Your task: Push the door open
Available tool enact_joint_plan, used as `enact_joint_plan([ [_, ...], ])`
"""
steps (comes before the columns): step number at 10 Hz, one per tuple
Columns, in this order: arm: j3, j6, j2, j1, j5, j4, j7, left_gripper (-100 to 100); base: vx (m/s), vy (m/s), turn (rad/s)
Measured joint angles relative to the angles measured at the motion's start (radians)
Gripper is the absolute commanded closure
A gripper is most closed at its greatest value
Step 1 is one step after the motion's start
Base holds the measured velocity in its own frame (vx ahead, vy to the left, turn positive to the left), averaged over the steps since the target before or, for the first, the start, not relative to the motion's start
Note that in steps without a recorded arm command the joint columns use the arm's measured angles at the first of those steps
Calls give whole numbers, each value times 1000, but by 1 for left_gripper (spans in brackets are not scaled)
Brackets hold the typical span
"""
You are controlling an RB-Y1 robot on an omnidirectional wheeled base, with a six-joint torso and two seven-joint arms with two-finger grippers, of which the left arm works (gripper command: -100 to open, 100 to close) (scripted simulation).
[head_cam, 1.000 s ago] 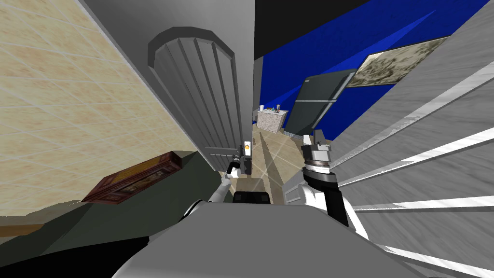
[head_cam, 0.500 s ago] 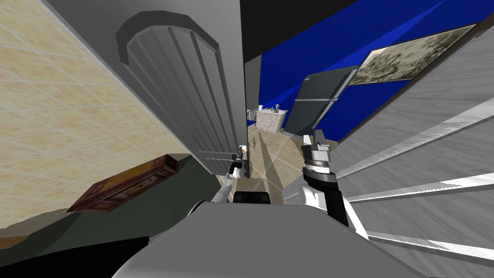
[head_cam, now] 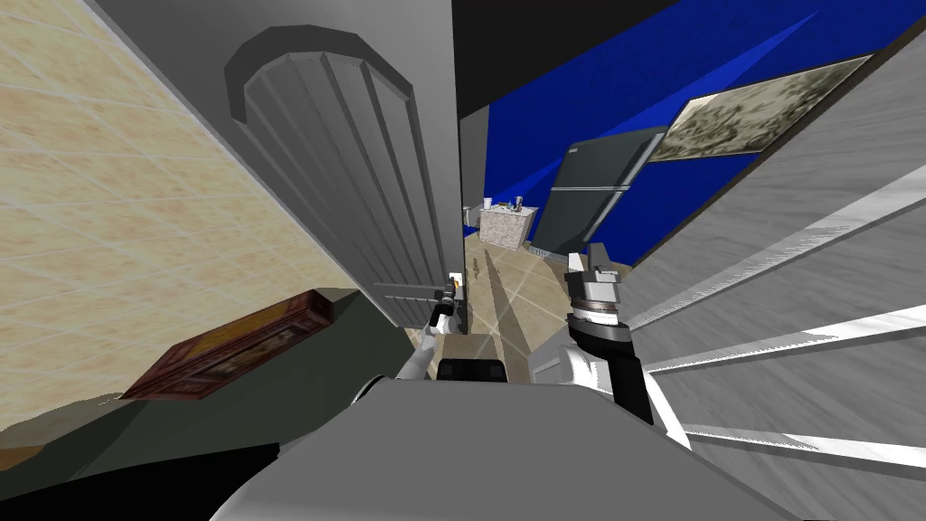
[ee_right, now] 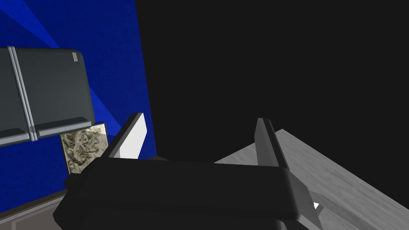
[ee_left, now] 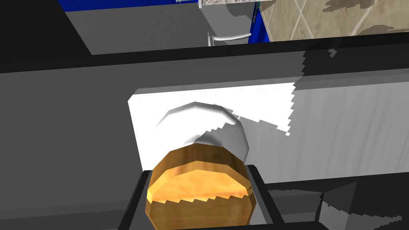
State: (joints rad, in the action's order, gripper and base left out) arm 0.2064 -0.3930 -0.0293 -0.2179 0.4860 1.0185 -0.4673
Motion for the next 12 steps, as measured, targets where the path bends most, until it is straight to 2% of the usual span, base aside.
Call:
enact_joint_plan([
  [1,0,0,0,0,0,0,0,100,52,-6,47],
  [5,45,-22,24,-4,84,-17,-59,100,106,-9,59],
  [7,56,-29,31,-9,123,-11,-93,100,92,0,87],
  [8,58,-37,42,-9,143,-5,-108,-100,11,20,90],
  [12,122,-55,64,5,226,15,-175,-100,-72,39,71],
])
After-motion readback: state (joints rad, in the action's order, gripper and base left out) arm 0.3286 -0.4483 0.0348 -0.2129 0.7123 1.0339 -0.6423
